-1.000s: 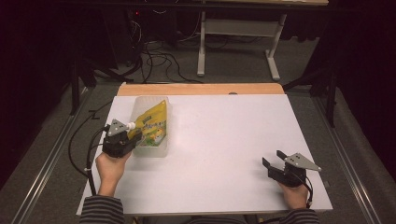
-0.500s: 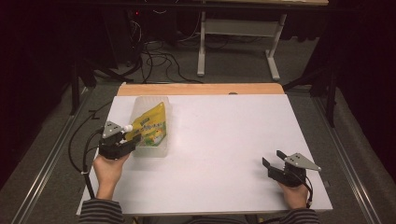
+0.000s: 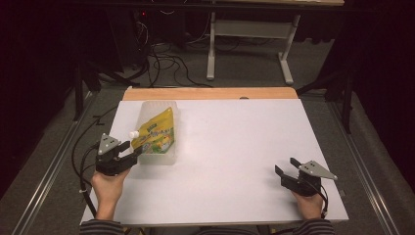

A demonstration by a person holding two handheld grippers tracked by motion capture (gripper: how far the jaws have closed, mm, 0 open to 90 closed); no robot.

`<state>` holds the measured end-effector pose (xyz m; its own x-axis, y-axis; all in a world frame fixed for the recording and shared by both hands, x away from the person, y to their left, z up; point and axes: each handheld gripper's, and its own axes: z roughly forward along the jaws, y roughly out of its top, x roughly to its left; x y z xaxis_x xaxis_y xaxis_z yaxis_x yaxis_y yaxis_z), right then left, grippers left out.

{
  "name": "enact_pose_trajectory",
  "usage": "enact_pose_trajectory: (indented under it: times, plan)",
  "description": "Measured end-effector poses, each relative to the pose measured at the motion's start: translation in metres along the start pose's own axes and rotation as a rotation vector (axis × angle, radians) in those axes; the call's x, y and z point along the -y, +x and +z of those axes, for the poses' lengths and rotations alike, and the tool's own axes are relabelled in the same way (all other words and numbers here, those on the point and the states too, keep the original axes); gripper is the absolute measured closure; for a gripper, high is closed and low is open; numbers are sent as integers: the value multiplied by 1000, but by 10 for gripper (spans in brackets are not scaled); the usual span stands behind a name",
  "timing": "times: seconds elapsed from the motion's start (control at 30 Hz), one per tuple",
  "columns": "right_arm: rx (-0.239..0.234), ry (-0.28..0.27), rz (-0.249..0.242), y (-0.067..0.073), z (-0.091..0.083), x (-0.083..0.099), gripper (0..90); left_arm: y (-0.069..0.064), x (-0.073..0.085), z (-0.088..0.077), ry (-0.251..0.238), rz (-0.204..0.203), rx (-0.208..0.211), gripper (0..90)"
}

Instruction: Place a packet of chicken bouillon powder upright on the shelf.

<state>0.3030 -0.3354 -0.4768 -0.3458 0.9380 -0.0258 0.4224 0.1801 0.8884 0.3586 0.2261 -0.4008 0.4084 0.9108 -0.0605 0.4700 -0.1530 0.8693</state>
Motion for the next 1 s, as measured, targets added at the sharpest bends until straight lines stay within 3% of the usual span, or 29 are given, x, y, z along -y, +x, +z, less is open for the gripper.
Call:
enact_pose_trajectory:
  times: [0.2,0.4,1.0]
  plan:
    - [-20,-14,31,-3,-1,1,325,-2,9,-6,-26,-12,-15,485]
    - [-11,-6,9,-1,-1,0,325,-2,16,-12,-39,-26,-16,476]
    - [-10,0,8,-1,0,0,326,-12,29,-33,-82,-23,-18,473]
